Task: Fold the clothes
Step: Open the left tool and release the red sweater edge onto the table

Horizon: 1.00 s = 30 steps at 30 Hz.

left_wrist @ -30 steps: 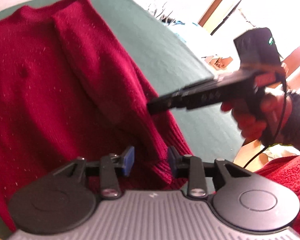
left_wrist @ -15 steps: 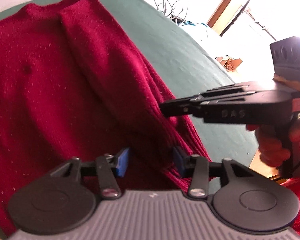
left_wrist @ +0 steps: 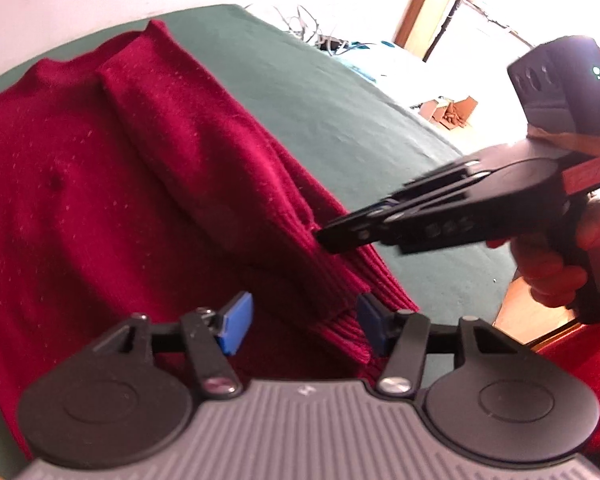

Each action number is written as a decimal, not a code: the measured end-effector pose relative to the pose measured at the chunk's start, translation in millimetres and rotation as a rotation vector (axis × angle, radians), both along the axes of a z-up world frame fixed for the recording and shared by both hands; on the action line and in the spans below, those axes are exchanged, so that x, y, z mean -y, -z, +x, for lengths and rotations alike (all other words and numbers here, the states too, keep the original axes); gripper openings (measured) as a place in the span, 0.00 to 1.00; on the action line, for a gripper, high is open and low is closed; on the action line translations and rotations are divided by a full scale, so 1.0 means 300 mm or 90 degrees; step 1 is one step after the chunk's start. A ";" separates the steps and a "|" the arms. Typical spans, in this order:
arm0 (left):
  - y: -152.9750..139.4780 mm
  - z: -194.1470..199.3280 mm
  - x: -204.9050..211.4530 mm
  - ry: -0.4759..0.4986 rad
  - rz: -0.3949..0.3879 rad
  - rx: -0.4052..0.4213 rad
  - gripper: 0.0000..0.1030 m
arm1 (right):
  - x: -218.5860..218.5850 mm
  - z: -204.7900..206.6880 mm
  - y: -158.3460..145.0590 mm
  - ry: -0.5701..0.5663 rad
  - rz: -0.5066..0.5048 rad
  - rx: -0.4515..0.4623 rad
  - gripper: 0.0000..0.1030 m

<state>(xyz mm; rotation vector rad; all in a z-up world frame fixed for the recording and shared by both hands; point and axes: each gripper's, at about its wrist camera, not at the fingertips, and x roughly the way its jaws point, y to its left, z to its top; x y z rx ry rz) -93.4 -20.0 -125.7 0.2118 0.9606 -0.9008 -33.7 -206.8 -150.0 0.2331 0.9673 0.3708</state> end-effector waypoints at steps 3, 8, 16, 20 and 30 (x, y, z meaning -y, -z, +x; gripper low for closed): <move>-0.009 -0.016 0.017 0.011 0.001 0.014 0.57 | -0.022 0.016 0.013 0.000 -0.009 0.004 0.11; 0.013 -0.008 0.043 0.024 0.023 0.009 0.55 | -0.028 0.025 0.013 -0.017 -0.001 0.011 0.01; -0.011 -0.008 0.015 0.023 0.018 0.027 0.58 | 0.009 0.009 -0.005 -0.045 0.005 -0.020 0.10; -0.006 -0.009 0.032 0.039 0.045 0.045 0.58 | -0.009 0.015 0.025 -0.057 0.022 -0.054 0.13; 0.029 -0.032 0.062 0.083 0.066 0.035 0.47 | -0.064 0.010 0.018 -0.072 0.001 -0.022 0.06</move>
